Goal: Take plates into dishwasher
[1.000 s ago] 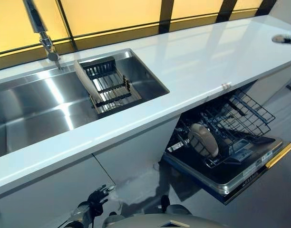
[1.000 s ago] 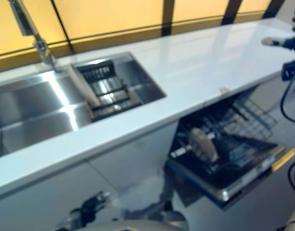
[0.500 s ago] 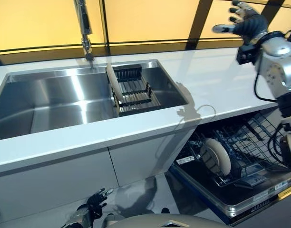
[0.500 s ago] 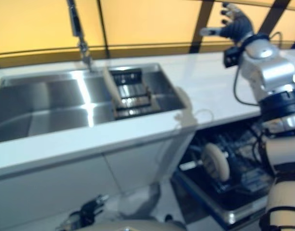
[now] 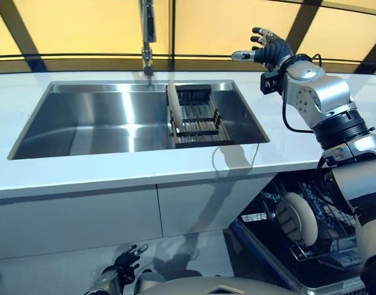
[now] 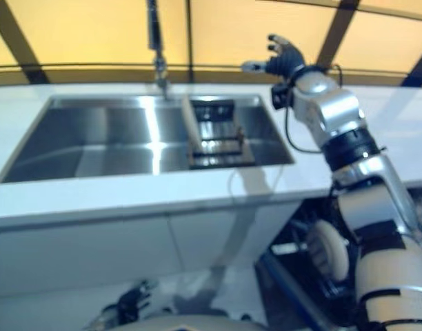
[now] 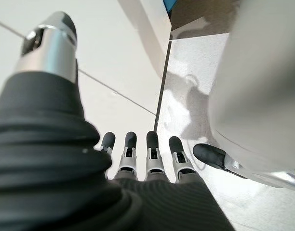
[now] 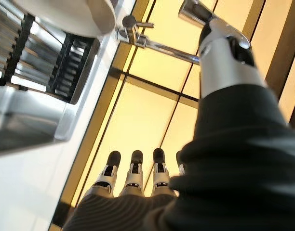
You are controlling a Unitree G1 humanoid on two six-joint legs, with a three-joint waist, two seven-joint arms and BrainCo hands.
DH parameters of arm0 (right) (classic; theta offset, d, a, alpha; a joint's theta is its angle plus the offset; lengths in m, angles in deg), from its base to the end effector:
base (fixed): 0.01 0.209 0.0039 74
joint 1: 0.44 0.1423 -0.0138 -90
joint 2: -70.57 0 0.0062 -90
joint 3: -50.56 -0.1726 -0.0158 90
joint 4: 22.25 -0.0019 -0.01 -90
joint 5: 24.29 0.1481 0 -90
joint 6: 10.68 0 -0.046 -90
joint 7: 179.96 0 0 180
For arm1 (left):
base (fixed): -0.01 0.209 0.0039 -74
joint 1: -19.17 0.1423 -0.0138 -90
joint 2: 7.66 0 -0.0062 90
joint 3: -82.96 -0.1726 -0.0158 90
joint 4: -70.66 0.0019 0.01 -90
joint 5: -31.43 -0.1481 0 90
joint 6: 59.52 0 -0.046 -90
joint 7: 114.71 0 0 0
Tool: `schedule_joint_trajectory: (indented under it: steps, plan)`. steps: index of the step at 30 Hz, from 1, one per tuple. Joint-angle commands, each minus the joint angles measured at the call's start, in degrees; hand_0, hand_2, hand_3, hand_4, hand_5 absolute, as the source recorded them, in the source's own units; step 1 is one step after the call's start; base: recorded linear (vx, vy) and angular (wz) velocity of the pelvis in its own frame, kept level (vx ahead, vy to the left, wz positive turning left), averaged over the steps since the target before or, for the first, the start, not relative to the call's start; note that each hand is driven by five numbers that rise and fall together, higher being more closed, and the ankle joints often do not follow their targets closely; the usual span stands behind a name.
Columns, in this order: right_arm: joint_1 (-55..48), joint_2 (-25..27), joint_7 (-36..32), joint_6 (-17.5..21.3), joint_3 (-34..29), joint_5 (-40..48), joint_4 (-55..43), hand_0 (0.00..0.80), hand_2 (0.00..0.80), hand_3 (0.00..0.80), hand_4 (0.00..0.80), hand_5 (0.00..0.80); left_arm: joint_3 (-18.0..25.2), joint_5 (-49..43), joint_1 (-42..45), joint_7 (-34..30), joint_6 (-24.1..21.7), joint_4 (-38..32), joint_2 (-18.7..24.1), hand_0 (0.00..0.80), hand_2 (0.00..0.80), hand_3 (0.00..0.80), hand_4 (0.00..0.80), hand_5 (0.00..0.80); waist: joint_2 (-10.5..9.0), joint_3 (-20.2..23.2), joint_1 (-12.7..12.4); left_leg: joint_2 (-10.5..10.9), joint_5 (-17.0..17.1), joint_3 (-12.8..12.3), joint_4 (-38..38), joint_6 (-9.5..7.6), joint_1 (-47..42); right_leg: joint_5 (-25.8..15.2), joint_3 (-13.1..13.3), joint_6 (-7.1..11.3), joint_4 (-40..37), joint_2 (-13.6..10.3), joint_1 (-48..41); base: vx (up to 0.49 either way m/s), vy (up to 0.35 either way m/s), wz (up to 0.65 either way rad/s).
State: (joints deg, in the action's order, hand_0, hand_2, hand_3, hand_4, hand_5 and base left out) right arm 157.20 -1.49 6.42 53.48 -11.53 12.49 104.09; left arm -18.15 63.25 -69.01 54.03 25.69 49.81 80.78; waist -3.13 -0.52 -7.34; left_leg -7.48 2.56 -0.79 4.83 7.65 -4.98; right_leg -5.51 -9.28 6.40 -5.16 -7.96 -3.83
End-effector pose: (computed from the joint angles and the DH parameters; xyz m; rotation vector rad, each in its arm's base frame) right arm 0.3566 -0.1604 0.2508 -0.2700 0.0539 0.0828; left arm 0.0700 0.2251 -0.1135 -0.2422 1.0975 0.1552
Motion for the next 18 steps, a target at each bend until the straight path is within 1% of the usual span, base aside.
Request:
schedule_joint_trajectory:
  steps: [1,9,18]
  plan:
    - [11.0,1.3,0.09,2.59,3.1,1.9,4.82,0.0,0.0,0.0,0.0,0.0,-2.88,1.94,-4.1,0.12,-1.93,2.92,1.18,0.0,0.0,0.0,0.0,0.0,-3.76,-1.49,-2.01,2.26,0.58,1.81,0.17,-2.01,1.28,-0.87,-3.0,0.68,0.16,-3.56,-1.62,0.023,0.02,0.25]
    - [12.99,-1.37,0.2,3.84,4.58,4.04,9.06,0.0,0.0,0.0,0.0,0.0,-3.8,2.53,-3.53,-0.68,-2.8,3.17,1.88,0.0,0.0,0.0,0.0,0.0,-3.81,-2.71,-3.51,2.22,1.39,2.56,0.17,-1.78,3.12,-1.12,-4.19,0.77,0.16,-3.77,-0.68,-0.026,0.009,0.13]
    - [13.13,-4.31,-3.44,5.51,3.83,4.83,15.04,0.0,0.0,0.0,0.0,0.0,-4.75,2.62,-4.05,-0.74,-3.17,3.42,1.46,0.0,0.0,0.0,0.0,0.0,-3.9,-2.85,-4.48,2.27,1.44,3.08,0.17,-1.76,3.38,-1.03,-4.96,0.73,0.16,-3.88,-0.82,-0.007,0.005,0.01]
